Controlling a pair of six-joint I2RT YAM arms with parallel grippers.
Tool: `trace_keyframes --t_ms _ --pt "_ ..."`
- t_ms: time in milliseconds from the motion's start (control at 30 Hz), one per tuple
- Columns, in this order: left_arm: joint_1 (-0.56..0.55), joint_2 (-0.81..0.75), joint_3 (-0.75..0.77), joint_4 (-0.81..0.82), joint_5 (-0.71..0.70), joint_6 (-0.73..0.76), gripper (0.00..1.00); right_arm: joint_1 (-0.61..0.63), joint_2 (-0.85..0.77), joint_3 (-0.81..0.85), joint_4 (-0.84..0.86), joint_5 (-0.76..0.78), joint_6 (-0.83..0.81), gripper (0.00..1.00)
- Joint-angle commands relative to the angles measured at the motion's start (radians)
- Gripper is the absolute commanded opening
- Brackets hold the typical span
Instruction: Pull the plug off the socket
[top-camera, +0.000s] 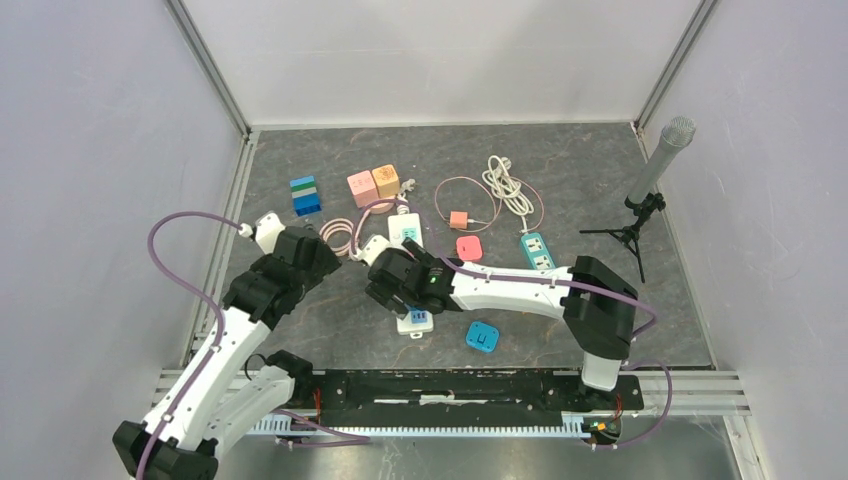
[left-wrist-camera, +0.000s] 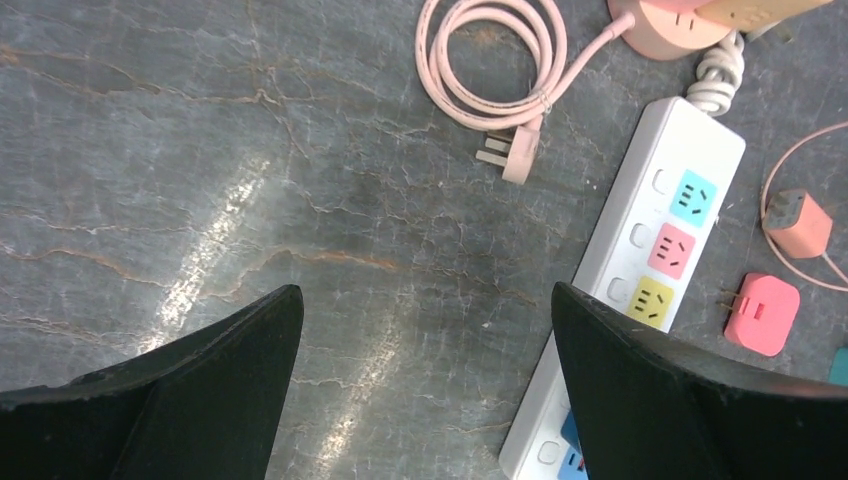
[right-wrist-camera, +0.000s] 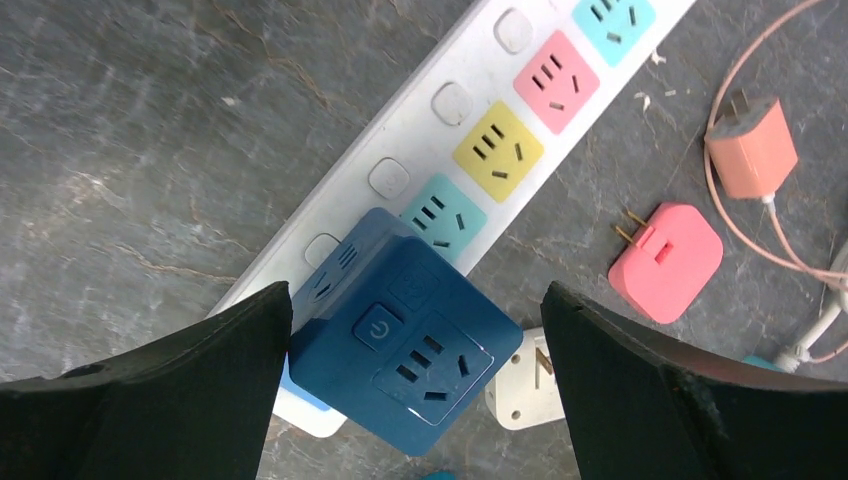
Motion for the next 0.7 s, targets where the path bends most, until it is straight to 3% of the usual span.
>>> trace_keyframes --t_ms 0,200,467,567,667 --pt "0.003 0.043 0.009 0.080 0.054 -0.019 1.00 -0.017 -0.071 -0.058 -0.022 0.043 0.027 0.98" --pt "0.004 0.092 -0.023 0.182 0.186 0.006 1.00 -0.048 -0.155 -0.142 -0.024 0.049 0.128 0.95" --pt "0.005 0.253 -0.047 0.354 0.489 0.051 1.00 -0.119 -0.184 -0.165 0.005 -0.030 0.200 0.97" --pt "0.004 0.357 -0.025 0.422 0.650 0.069 0.94 -0.154 -0.176 -0.158 -0.002 -0.065 0.233 0.97" --pt "0.005 0.467 0.013 0.441 0.720 0.079 0.88 -0.184 -0.178 -0.170 0.014 -0.104 0.253 0.95"
